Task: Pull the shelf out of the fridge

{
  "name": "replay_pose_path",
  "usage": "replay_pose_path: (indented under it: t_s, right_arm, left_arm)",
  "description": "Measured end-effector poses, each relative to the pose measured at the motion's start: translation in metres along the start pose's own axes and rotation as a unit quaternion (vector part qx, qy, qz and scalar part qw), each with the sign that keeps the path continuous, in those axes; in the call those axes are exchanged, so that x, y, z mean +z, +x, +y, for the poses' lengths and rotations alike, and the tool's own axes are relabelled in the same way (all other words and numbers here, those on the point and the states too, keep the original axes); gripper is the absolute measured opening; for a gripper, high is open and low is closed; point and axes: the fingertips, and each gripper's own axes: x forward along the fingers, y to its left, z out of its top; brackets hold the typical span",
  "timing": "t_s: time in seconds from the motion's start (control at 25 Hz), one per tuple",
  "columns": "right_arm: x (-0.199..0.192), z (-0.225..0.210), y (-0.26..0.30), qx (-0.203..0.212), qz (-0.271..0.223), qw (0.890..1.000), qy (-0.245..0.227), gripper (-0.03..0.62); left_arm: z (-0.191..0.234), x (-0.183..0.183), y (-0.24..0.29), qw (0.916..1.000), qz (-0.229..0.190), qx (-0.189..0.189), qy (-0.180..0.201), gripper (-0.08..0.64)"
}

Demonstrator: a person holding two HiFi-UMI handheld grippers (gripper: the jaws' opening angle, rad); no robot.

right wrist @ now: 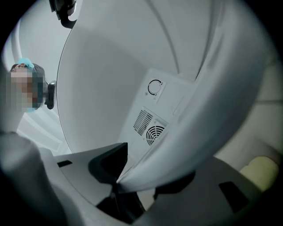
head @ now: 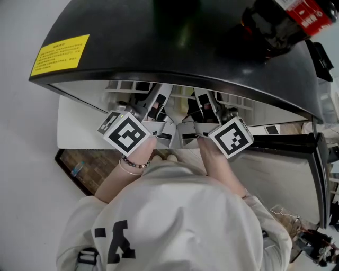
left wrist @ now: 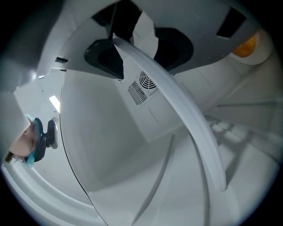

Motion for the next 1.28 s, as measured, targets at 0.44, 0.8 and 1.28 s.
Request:
replay_pose_path:
  t_s: [0.44, 0.8, 1.28]
  right_arm:
    - [-0.003, 0.003, -0.007, -0.002, 0.0, 1.0, 0.012, 0.198]
    - [-0.006, 0.008, -0.016, -0.003, 0.001, 1.0, 0.017, 0.198]
    - [-0.009, 0.014, -0.026, -0.004, 0.001, 1.0, 0.025, 0.198]
  left_arm:
    - [-0.003, -0.002, -0.008, 0.9999, -0.003, -0.003, -0.012, 0.209]
    - [-0.008, -0.004, -0.017, 0.9998, -0.005, -0.003, -0.018, 0.206]
    - [-0.014, -0.007, -0.028, 0.9996, -0.006, -0.005, -0.027, 0.198]
